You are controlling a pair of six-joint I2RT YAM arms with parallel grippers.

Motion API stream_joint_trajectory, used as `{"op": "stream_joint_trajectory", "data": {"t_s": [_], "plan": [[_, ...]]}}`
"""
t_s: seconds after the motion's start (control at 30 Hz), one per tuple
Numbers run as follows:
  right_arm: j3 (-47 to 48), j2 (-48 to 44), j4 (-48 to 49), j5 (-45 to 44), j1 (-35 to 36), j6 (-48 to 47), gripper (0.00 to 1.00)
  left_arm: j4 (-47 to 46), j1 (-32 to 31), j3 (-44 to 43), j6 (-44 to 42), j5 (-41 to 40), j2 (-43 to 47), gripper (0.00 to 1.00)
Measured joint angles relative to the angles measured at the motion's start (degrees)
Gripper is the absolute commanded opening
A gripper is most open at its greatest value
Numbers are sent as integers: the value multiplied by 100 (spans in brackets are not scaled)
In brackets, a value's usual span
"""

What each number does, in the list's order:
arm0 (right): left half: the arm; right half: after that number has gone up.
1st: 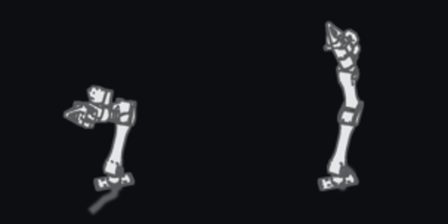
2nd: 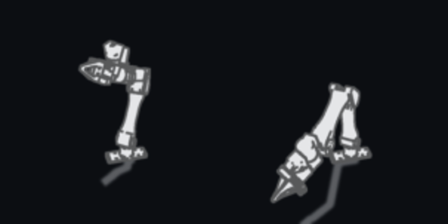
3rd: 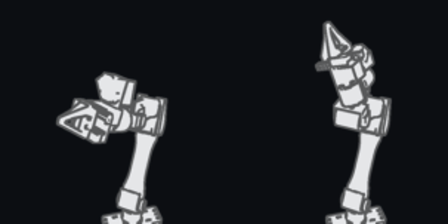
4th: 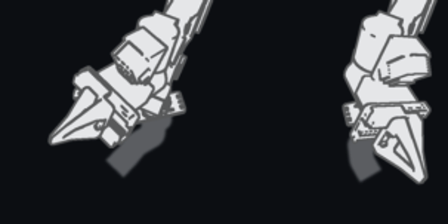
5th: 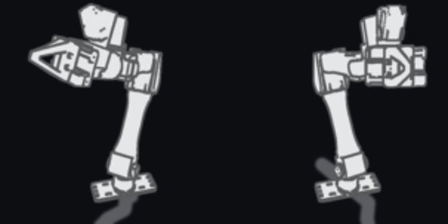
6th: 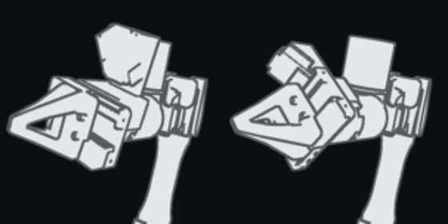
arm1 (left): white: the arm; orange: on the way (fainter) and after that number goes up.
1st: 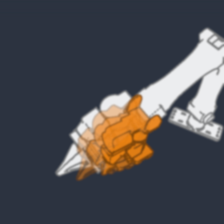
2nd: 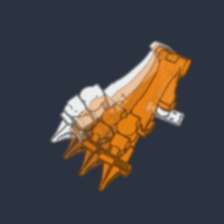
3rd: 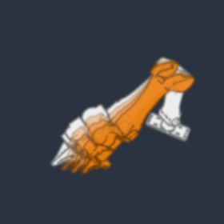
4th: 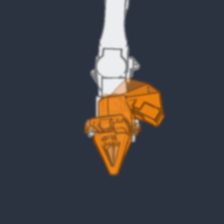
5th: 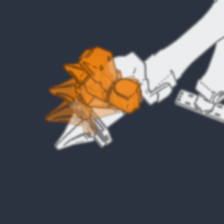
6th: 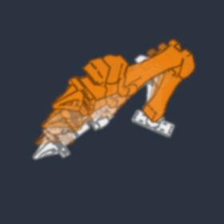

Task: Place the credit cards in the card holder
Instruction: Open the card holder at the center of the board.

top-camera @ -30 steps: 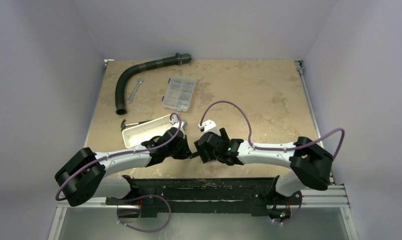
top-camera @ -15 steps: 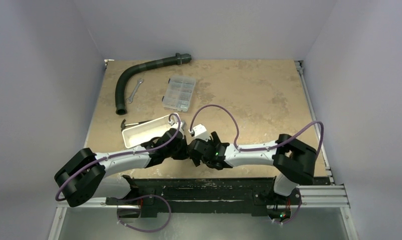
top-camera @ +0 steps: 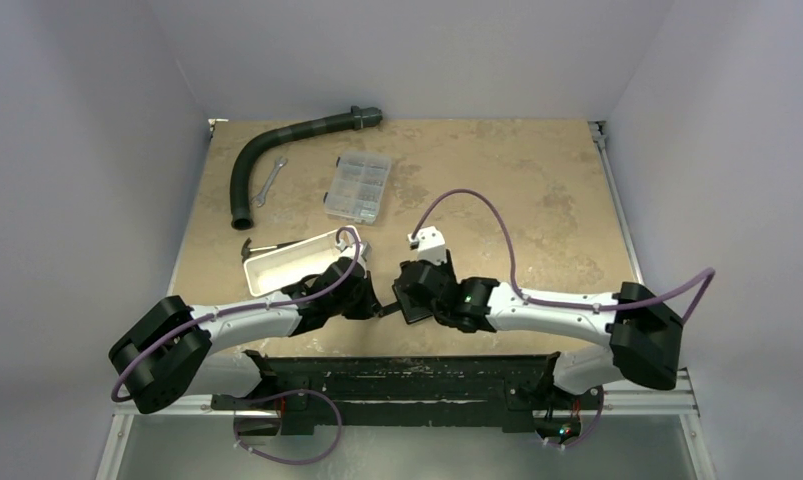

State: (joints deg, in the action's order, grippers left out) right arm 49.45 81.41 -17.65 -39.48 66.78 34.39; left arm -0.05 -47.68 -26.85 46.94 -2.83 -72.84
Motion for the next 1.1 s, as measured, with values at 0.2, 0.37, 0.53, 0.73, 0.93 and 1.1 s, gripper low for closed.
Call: {"op": "stream_joint_trajectory", "data": {"t_s": [0.2, 0.37, 0.53, 0.73, 0.93, 1.1], "plan": [[-511, -391, 251, 459, -885, -66, 67, 0, 0, 0, 0, 0, 0, 0], [-804, -393, 407, 1023, -990, -557, 94, 0, 0, 0, -2, 4, 2, 0], [-514, 2, 568, 1082, -142, -876, 85, 0, 0, 0, -2, 7, 4, 0], [-140, 935, 485, 721, -92, -743, 75, 7, 0, 0, -2, 9, 11, 0], [-107, 894, 490, 675, -85, -748, 99, 15, 0, 0, -2, 7, 44, 0], [-125, 708, 667, 968, -94, -839, 93, 15, 0, 0, -4, 4, 44, 0]]}}
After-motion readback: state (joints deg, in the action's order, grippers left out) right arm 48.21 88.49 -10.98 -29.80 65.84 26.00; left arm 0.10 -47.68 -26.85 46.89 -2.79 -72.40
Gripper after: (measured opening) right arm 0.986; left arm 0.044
